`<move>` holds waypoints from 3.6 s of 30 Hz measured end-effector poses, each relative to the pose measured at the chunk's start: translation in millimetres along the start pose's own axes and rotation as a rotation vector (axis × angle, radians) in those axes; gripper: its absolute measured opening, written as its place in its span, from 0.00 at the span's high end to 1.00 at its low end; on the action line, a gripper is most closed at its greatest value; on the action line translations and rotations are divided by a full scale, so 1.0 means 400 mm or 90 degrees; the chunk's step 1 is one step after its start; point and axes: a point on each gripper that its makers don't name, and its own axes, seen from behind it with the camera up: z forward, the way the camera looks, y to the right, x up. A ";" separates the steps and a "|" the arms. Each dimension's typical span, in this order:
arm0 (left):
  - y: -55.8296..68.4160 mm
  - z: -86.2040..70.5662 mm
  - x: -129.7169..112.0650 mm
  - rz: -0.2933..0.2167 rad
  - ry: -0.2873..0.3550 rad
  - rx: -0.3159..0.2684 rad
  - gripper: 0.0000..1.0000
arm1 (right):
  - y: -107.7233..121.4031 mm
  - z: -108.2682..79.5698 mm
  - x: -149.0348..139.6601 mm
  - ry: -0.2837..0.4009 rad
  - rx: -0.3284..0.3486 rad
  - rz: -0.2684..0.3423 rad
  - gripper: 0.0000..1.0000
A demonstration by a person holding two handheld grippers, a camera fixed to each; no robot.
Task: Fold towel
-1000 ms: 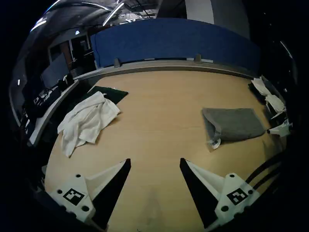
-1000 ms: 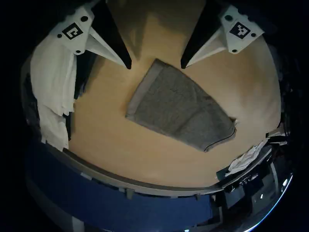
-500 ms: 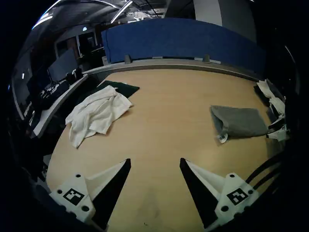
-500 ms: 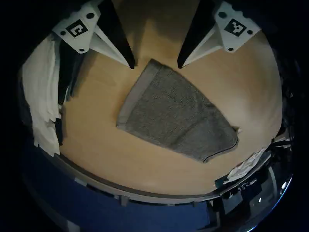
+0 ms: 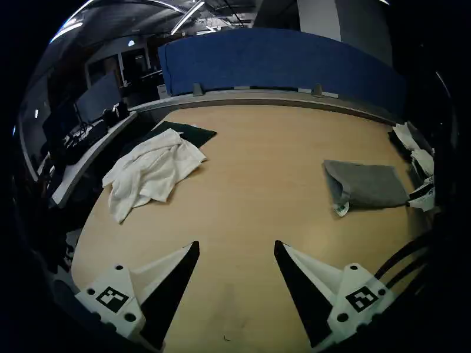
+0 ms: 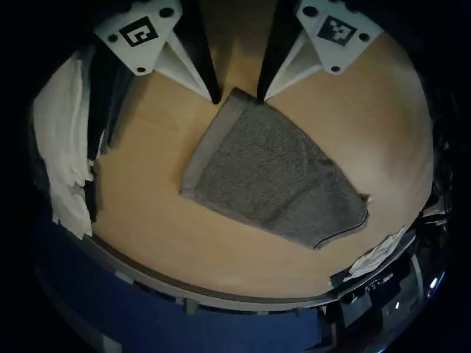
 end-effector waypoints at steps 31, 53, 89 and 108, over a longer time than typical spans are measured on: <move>-0.011 0.004 0.004 0.009 -0.002 0.002 0.06 | -0.017 -0.015 0.022 0.002 0.006 -0.015 0.92; -0.042 -0.017 0.028 -0.003 0.014 0.004 0.06 | -0.086 -0.101 0.284 0.098 0.022 -0.083 0.93; -0.159 -0.076 -0.023 -0.054 0.028 0.028 0.06 | -0.413 0.019 0.467 0.083 0.126 -0.275 0.93; -0.190 -0.079 -0.065 -0.083 0.021 0.040 0.06 | -0.536 0.157 0.352 0.007 0.182 -0.257 0.93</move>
